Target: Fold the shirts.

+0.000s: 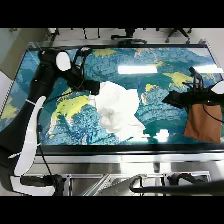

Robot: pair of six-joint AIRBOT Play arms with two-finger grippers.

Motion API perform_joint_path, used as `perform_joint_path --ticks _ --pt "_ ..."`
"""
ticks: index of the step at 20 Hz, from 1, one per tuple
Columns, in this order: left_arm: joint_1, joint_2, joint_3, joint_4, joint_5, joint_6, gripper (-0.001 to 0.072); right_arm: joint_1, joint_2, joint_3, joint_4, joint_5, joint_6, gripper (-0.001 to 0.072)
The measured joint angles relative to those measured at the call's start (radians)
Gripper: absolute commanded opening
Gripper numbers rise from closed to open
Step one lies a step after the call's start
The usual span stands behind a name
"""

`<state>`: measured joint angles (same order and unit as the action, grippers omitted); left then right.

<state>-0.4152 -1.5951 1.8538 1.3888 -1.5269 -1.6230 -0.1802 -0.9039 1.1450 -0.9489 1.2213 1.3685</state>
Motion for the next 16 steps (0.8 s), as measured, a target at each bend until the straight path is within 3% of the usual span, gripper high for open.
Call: perform_joint_path --ticks 5,11,16 --pt "-0.033 0.135 -0.406 -0.177 0.084 0.0 0.0704 -0.019 -0.24 0.095 0.156 -0.046 -0.169 0.0391" --pt "-0.18 0.207 -0.852 -0.229 0.48 -0.068 0.0704 0.112 -0.535 0.247 0.241 -0.173 -0.313 0.0391" --pt "-0.245 0.151 -0.929 -0.239 0.749 -0.13 0.0704 0.209 -0.721 0.415 0.252 -0.298 -0.342 0.0391"
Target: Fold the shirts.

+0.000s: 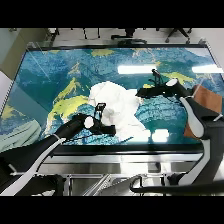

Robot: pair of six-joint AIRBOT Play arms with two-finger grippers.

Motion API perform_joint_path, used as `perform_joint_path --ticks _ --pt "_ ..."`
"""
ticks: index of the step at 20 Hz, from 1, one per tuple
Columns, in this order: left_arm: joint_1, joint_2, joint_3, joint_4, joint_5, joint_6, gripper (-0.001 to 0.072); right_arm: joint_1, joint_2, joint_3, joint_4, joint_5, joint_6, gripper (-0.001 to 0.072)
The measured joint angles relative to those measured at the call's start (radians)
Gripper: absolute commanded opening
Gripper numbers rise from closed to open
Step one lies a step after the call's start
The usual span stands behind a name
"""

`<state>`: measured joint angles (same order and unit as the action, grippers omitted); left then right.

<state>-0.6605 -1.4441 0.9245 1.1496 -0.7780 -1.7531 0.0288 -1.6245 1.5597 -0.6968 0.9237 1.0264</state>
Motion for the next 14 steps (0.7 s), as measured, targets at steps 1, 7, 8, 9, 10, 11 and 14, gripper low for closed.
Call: perform_joint_path --ticks 1,7,8,9,10,11,14 --pt "-0.005 -0.026 0.015 -0.004 0.025 -0.005 0.0704 0.012 -0.03 0.035 0.008 -0.015 -0.003 0.0391" --pt "-0.013 -0.17 0.133 -0.005 0.051 -0.01 0.0088 0.038 -0.118 0.14 0.006 -0.042 -0.008 0.002" --pt "-0.014 -0.181 0.144 -0.005 0.039 -0.007 0.0016 0.039 -0.122 0.145 0.005 -0.023 -0.008 0.0023" --pt "-0.014 -0.185 0.151 -0.004 0.027 0.001 0.0016 0.04 -0.122 0.149 -0.001 0.003 -0.01 0.0022" --pt "-0.011 -0.185 0.156 -0.005 0.014 0.011 0.0016 0.04 -0.121 0.151 -0.001 0.022 -0.01 0.0022" --pt "-0.006 -0.176 0.16 -0.004 -0.009 0.022 0.0016 0.037 -0.112 0.153 -0.011 0.047 -0.01 0.0022" --pt "0.035 -0.091 0.163 0.019 -0.075 0.053 0.0015 0.008 -0.034 0.158 -0.005 0.095 -0.01 0.0021"
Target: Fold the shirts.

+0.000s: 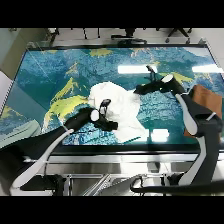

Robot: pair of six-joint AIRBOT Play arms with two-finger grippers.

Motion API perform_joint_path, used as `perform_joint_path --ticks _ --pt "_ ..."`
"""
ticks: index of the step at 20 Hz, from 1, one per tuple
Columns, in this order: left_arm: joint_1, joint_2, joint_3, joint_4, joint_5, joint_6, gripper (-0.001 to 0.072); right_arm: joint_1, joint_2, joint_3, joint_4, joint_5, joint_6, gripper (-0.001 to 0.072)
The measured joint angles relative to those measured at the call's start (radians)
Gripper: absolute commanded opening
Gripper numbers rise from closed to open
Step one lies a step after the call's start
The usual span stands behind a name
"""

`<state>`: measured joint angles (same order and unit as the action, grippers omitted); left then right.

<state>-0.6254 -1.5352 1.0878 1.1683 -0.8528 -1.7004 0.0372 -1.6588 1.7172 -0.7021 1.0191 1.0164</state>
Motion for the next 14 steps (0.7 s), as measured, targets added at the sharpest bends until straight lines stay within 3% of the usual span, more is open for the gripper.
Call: perform_joint_path --ticks 5,14 --pt "0.128 0.283 0.077 -0.014 -0.068 0.026 0.0016 -0.08 0.292 0.002 0.004 0.063 0.0 0.0021" --pt "0.216 0.661 0.49 -0.011 -0.168 0.053 0.0015 -0.12 0.961 0.003 0.005 0.037 -0.057 0.0021"
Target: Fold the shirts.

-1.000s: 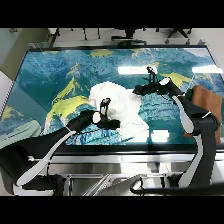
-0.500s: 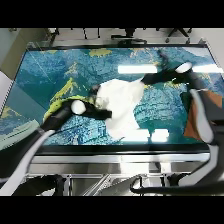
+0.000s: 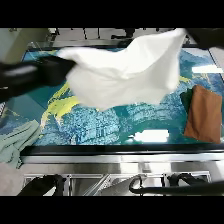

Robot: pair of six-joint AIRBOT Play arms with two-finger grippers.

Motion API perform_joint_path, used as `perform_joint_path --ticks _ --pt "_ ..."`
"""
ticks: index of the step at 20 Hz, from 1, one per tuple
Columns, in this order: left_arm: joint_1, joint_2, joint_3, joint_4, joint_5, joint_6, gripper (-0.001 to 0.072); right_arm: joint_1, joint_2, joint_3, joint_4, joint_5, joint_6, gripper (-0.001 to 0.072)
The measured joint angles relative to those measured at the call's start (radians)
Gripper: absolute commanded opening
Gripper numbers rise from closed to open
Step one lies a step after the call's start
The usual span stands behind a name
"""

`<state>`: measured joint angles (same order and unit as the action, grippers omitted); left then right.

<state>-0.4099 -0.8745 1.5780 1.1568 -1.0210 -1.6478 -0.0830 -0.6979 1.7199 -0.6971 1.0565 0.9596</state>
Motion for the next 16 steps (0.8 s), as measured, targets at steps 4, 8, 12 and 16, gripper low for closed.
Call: perform_joint_path --ticks 4,8,12,16 --pt "0.004 0.055 0.082 0.084 -0.089 -0.003 0.0015 -0.002 0.113 -0.001 -0.008 -0.013 -0.011 0.0021" --pt "0.005 -0.007 0.103 0.19 -0.224 -0.019 0.0016 -0.002 0.053 -0.002 -0.016 0.015 -0.015 0.0022" --pt "0.012 -0.199 0.089 0.24 -0.318 -0.004 0.0016 0.008 -0.162 -0.009 0.0 0.058 -0.018 0.0022" --pt "0.095 -0.452 0.017 0.203 -0.328 0.051 0.0016 0.05 -0.465 -0.02 0.014 0.074 -0.018 0.0022"
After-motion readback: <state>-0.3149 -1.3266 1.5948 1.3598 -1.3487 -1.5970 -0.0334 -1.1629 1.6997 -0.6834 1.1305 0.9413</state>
